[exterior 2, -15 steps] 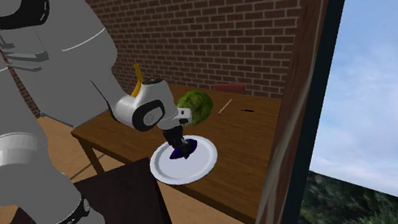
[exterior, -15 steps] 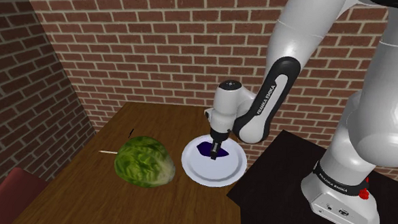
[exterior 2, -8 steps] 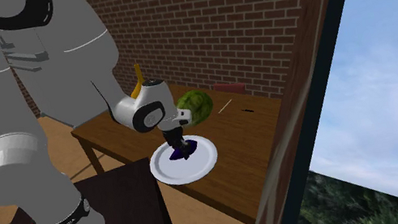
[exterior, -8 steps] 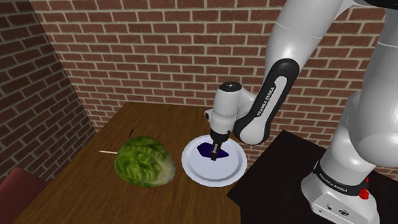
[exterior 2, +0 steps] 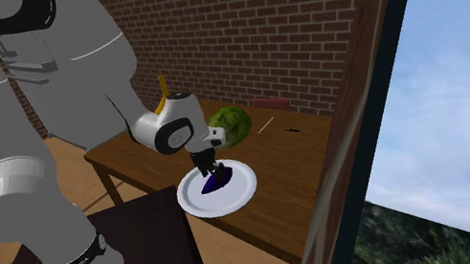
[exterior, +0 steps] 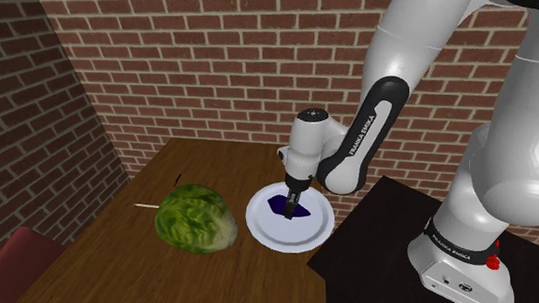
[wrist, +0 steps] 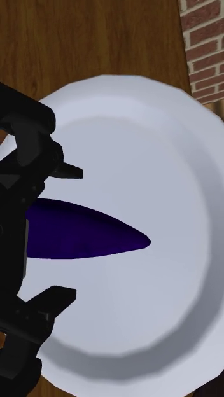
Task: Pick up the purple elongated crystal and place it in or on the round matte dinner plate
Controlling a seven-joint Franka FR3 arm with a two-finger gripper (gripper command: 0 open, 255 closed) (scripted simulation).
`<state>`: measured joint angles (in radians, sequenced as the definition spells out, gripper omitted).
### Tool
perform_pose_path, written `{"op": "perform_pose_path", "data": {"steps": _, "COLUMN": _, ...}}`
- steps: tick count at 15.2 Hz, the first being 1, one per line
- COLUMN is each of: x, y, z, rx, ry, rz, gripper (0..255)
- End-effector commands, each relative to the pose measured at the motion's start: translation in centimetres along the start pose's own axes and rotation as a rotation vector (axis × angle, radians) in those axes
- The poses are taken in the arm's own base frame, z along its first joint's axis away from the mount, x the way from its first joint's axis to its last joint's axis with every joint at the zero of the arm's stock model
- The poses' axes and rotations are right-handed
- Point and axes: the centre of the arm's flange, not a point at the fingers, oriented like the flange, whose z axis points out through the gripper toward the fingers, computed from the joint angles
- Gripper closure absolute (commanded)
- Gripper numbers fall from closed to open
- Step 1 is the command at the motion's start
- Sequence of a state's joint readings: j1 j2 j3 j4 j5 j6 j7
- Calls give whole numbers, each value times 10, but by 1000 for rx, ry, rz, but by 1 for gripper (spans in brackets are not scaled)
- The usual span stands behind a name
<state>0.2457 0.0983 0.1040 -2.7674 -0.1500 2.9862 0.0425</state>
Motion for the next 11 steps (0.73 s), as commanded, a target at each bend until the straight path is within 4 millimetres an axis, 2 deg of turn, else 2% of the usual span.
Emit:
{"op": "perform_pose_path", "data": {"steps": 1, "x": 1, "y": 0, "z": -20, "rx": 0, "ry": 0, "rz": 1, "gripper": 0}}
{"op": "perform_pose_path", "data": {"steps": 3, "x": 1, "y": 0, "z": -44, "rx": 0, "ry": 0, "rz": 1, "gripper": 0}}
{"op": "perform_pose_path", "data": {"steps": 11, "x": 1, "y": 0, "z": -44, "rx": 0, "ry": 0, "rz": 1, "gripper": 0}}
